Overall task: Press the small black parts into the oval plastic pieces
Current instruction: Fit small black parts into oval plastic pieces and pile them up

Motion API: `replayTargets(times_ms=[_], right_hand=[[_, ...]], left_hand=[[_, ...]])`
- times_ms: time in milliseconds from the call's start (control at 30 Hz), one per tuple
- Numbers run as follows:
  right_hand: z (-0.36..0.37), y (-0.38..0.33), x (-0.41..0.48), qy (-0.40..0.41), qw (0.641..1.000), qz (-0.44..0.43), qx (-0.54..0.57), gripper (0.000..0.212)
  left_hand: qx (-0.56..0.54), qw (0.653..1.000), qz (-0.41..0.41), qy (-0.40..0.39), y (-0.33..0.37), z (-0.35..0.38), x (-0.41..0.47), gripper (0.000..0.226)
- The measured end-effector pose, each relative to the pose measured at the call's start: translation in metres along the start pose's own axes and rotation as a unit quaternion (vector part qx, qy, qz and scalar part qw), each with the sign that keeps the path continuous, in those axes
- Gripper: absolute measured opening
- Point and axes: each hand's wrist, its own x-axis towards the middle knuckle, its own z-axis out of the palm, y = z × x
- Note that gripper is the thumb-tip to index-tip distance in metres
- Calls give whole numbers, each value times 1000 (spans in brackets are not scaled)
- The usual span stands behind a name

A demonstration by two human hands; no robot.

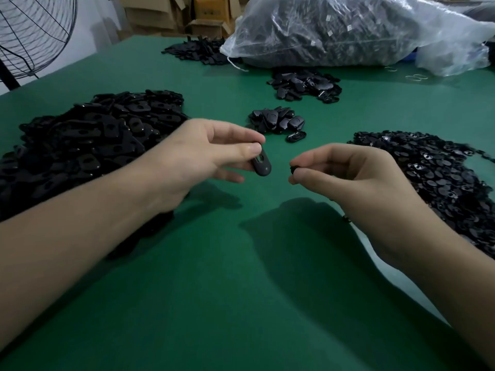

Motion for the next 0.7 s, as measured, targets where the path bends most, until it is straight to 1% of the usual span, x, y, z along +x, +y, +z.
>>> replayTargets(times_ms=[100, 167, 233, 333, 467, 600, 700], right_hand=[[4, -1, -2, -22, 996, 34, 74, 7], [5, -2, -3, -30, 993, 53, 97, 7], [5, -2, -4, -40, 991, 71, 104, 13], [6, -1, -5, -53, 988, 87, 117, 23], [6, -1, -4, -64, 983, 99, 139, 25], [6, -2, -4, -70, 980, 108, 153, 28], [6, -2, -4, -68, 976, 120, 171, 30]], left_hand=[[-56, 998, -17, 5, -9, 8, -18, 23], [-89, 996, -14, 18, -13, 10, -26, 27], [-109, 994, -6, 22, -16, 12, -31, 27], [-122, 992, 5, 21, -18, 15, -34, 28], [-145, 989, 12, 5, -20, 17, -37, 25], [-135, 991, 14, -19, -23, 19, -40, 29], [-150, 988, 17, -27, -24, 21, -41, 29]])
